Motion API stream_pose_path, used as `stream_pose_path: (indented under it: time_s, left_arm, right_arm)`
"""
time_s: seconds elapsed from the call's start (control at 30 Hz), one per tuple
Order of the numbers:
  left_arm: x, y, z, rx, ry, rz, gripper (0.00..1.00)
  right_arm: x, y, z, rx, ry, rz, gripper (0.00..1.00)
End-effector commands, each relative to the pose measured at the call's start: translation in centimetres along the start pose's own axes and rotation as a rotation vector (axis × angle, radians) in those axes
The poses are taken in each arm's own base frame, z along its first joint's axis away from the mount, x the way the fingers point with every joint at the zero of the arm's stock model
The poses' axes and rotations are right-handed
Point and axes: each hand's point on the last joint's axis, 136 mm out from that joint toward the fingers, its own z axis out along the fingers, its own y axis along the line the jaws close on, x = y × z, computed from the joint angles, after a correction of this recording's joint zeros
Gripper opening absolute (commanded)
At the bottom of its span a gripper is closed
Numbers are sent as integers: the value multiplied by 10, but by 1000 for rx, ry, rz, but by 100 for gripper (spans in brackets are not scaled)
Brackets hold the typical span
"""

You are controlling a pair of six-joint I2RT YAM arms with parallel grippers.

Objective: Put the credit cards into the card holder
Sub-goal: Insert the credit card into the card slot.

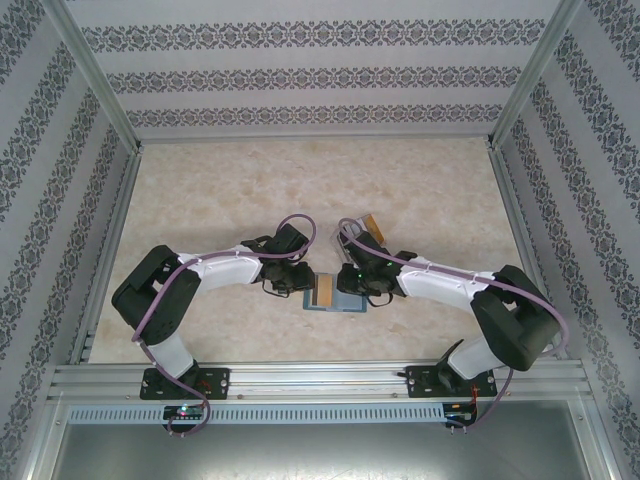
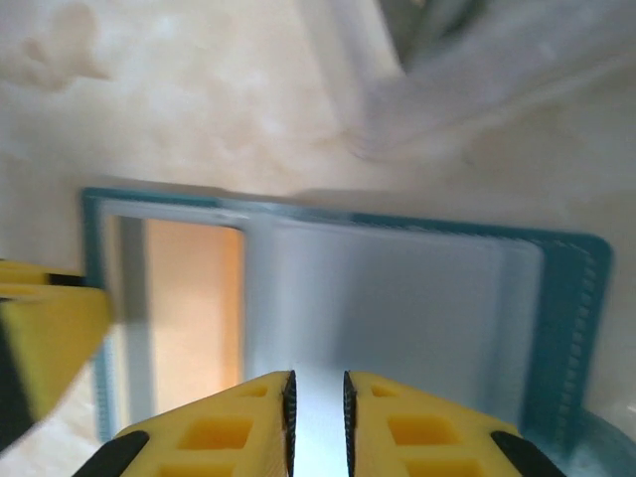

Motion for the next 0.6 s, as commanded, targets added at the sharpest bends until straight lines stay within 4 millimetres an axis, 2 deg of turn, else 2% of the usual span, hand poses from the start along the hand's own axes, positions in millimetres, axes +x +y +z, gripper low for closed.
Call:
stream_pose_path:
  time_s: [0.0,0.13,0.27,0.33,0.4,0.47,0.57]
  left_arm:
    - [5,3,-2,-22,-3,7,26]
    - [6,4,-1,-28,1,9,26]
    - [6,4,-3,-31,-4,12,26]
    - [4,1,-6,-22,-11,16,26]
    - [2,-2,-9,-13,-20,18,27]
    - [0,-6,-15,-1,-33,23,27]
    - [-6,-15,-25,21,-60,32,28]
  right_arm:
    - [14,-26,4,105,40,-22,21]
    - [13,-42,-2,199,30,-30,20]
    - [1,-23,-18,146,-11,-67,22]
    - [-11,-11,-32,104,-60,-95,25]
    - [-25,-7,-50,108,-117,-129,27]
    - [-43,-10,-70,128,-181,-158,33]
    - [-73,-25,-99,171,-269,-165,38]
